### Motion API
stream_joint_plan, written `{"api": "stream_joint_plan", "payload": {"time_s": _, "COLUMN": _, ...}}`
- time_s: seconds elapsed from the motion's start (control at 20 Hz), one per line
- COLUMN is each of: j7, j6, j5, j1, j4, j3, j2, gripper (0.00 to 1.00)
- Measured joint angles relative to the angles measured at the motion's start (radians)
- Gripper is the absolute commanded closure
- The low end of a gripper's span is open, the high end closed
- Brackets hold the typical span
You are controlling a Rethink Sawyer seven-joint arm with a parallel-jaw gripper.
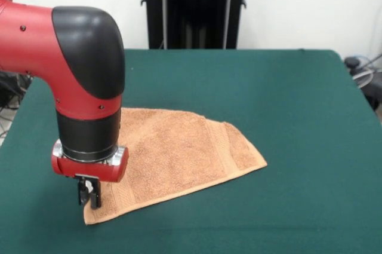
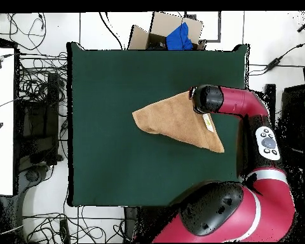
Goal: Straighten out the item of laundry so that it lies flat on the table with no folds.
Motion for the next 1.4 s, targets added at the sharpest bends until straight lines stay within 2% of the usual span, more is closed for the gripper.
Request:
{"api": "stream_joint_plan", "payload": {"time_s": 0.5, "j7": 0.000, "j6": 0.006, "j5": 0.001, "j1": 0.000, "j4": 0.000, "j3": 0.000, "j2": -0.002, "gripper": 1.00}}
{"api": "stream_joint_plan", "payload": {"time_s": 0.85, "j7": 0.000, "j6": 0.082, "j5": 0.039, "j1": 0.000, "j4": 0.007, "j3": 0.000, "j2": -0.028, "gripper": 1.00}}
{"api": "stream_joint_plan", "payload": {"time_s": 1.4, "j7": 0.000, "j6": 0.118, "j5": 0.102, "j1": 0.025, "j4": 0.120, "j3": 0.000, "j2": -0.166, "gripper": 1.00}}
